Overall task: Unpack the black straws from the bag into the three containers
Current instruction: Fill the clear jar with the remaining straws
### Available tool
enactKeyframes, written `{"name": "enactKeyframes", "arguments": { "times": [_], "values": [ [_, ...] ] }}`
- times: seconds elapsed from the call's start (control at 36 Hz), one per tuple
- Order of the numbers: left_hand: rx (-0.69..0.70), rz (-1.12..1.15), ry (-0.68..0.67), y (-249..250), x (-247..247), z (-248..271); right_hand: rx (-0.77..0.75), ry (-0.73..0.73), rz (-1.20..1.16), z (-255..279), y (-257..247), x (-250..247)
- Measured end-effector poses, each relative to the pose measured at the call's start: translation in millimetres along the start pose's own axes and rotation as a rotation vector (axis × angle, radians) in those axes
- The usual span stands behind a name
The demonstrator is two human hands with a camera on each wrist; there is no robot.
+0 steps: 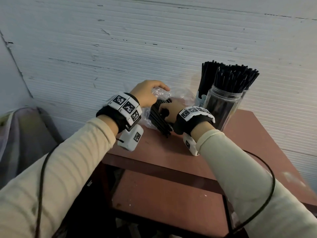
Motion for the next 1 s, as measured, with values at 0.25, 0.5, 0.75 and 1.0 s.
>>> {"name": "enactKeyframes", "arguments": {
  "times": [0.25,0.5,0.75,1.0],
  "values": [
    [-0.025,0.001,0.011,-7,-2,-3,-0.024,0.092,-0.038,3,0,-10],
    [-0.017,0.045,0.075,-9,-7,-6,-0.047,0.152,-0.172,11,4,-15],
    [-0.007,0.076,-0.002,-16,2,-3,-0.066,0.21,-0.272,28,9,-22],
    [0.025,-0.018,-0.025,-24,5,-10,-0.084,0.187,-0.228,73,13,-48]
  ]
}}
Point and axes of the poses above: each hand's wrist, its own z-axis away from the middle knuckle, its own x-axis out of the palm, y = z × x, the point moved 5 cm from there along -z, towards the middle knuckle, and after that the axes turned 10 degrees about -y, right-handed, at the moved point
